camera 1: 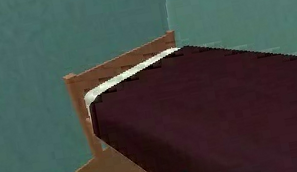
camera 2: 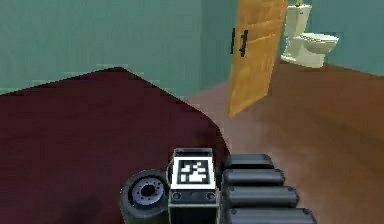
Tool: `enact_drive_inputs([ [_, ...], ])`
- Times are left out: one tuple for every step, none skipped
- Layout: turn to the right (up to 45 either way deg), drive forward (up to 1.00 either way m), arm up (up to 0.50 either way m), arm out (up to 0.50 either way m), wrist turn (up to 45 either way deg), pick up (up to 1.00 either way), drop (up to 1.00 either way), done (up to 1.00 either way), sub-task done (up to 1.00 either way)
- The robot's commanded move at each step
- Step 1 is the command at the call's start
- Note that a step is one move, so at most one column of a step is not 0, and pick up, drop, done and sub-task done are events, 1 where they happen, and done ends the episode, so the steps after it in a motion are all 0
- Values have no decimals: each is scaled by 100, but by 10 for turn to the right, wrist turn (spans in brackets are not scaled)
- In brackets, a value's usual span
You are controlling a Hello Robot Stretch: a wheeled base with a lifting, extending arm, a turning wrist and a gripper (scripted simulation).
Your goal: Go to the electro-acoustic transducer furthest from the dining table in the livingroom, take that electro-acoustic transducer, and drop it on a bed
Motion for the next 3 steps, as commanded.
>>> enact_drive_inputs([
  [-420, 0, 0, 0, 0, 0, 0, 0, 0],
  [0, 35, 0, 0, 0, 0, 0, 0, 0],
  [450, 0, 0, 0, 0, 0, 0, 0, 0],
])
